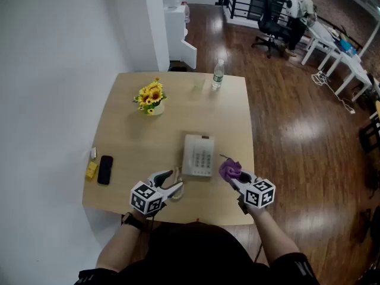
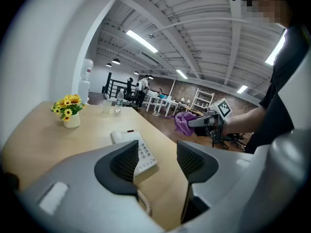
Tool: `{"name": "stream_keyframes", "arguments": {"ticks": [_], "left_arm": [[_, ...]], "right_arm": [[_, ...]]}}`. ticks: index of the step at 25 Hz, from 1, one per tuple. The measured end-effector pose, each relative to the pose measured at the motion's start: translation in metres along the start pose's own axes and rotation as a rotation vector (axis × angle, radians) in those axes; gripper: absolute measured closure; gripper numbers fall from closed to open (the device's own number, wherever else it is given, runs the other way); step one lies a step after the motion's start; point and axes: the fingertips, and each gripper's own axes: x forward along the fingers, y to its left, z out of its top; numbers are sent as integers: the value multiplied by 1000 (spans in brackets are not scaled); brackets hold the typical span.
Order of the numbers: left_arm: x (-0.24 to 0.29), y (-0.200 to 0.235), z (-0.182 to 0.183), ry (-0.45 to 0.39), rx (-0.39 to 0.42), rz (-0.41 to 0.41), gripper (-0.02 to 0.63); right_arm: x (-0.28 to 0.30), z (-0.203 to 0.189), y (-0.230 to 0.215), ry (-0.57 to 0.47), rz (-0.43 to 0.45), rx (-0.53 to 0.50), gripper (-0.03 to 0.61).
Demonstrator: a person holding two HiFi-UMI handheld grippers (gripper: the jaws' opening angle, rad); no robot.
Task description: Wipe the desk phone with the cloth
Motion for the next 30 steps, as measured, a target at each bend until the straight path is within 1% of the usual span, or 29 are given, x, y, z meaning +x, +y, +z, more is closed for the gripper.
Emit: {"name": "stream_keyframes", "arguments": {"ticks": [5,10,14,17,21,24,28,30], "left_arm": [[15,22,18,5,14,-21,370],[34,41,29,9,29,-48,371],[44,50,28,31,20,-70,371],[48,58,22,45,5,-78,370],[51,65,20,54,-16,-82,371],[48,73,16,62,-27,-77,371],[45,81,9,69,-47,-62,371],[44,81,3,77,-60,-60,371]], "right_arm": [[47,43,-11,41,41,-72,443],[111,76,-28,147,74,-146,443],[167,89,-39,234,92,-191,443],[210,90,-41,309,110,-222,443],[259,83,-44,435,140,-257,443],[289,67,-48,534,144,-249,443],[319,55,-49,608,154,-218,443],[328,43,-49,651,158,-229,443]]}}
